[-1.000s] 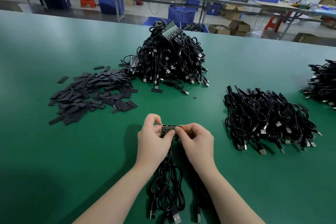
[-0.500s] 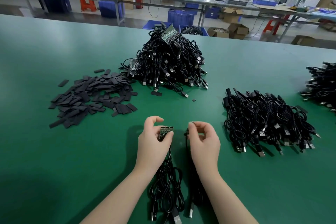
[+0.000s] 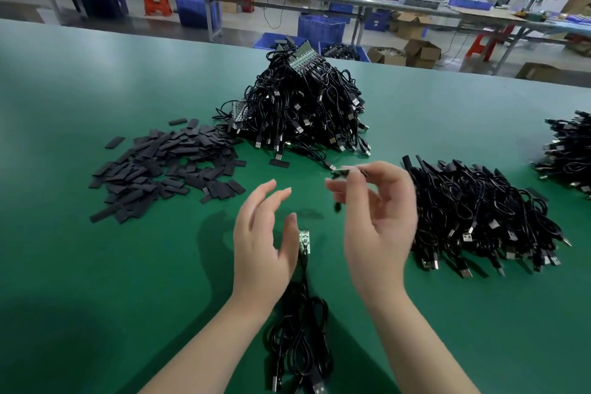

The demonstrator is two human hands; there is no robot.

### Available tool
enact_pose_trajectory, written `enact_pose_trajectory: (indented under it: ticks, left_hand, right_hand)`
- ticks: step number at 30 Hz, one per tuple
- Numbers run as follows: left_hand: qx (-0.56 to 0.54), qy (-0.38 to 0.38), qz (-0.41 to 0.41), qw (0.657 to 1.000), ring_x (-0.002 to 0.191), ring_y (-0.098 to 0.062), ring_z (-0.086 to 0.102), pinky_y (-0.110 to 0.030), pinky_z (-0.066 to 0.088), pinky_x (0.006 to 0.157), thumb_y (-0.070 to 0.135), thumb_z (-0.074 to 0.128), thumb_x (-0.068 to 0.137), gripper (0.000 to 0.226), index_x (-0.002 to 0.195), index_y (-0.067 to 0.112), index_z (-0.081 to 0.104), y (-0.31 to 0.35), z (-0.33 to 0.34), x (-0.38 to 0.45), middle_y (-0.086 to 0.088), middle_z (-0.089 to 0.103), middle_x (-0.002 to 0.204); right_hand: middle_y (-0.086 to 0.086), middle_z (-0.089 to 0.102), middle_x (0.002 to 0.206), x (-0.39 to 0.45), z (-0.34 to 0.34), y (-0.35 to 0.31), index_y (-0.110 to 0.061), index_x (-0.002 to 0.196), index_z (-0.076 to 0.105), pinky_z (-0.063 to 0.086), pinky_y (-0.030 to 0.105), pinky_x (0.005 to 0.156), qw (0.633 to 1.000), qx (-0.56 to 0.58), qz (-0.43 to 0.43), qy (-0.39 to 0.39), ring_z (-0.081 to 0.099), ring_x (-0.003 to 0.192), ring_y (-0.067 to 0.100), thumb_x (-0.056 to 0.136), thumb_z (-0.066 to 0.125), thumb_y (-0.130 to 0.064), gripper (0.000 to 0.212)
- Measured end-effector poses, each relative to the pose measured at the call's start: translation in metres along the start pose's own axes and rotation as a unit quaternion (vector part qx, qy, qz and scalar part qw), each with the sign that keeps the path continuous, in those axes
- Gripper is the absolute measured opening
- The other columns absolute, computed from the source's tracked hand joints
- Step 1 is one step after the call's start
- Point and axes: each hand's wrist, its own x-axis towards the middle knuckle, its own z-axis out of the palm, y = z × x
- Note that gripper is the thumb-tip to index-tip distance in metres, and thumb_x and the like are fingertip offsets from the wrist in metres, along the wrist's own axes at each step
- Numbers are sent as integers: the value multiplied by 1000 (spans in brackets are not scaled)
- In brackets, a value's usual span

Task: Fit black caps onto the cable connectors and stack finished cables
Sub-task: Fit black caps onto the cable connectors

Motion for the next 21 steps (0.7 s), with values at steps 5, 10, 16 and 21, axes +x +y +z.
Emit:
enact_pose_trajectory:
  ticks: [5, 10, 16, 21]
  left_hand:
    - [83, 21, 123, 989, 122, -23, 54, -33, 35, 108, 11, 61, 89, 31, 119, 12, 67, -1, -1, 5, -4, 61, 126]
    - [140, -122, 69, 980, 110, -14, 57, -30, 37, 99, 20, 74, 82, 43, 124, 22, 66, -7, 7, 0, 5, 66, 119]
    - [121, -200, 30, 972, 81, -25, 64, -35, 52, 73, 7, 71, 84, 27, 109, 16, 74, -13, 9, 3, 0, 68, 96]
    - [131, -194, -52, 971, 83, -20, 63, -33, 52, 72, 10, 59, 91, 18, 105, 9, 70, -15, 10, 6, -6, 69, 101]
  right_hand:
    - [2, 71, 89, -3, 15, 17, -13, 96, 54, 57, 23, 69, 914, 207, 341, 71, 75, 85, 20, 100, 56, -10, 6]
    - [-2, 74, 75, -16, -5, 48, -13, 98, 52, 59, 26, 67, 892, 44, 449, 15, 73, 77, 12, 96, 60, -7, 10]
    - [-5, 75, 80, -6, -17, 44, -24, 89, 62, 57, 43, 85, 871, -249, 386, -174, 71, 82, 21, 88, 62, -16, 8]
    - [-5, 63, 121, -6, 19, 33, -20, 108, 66, 42, 32, 87, 853, -464, 74, -228, 54, 108, 20, 90, 56, -10, 23]
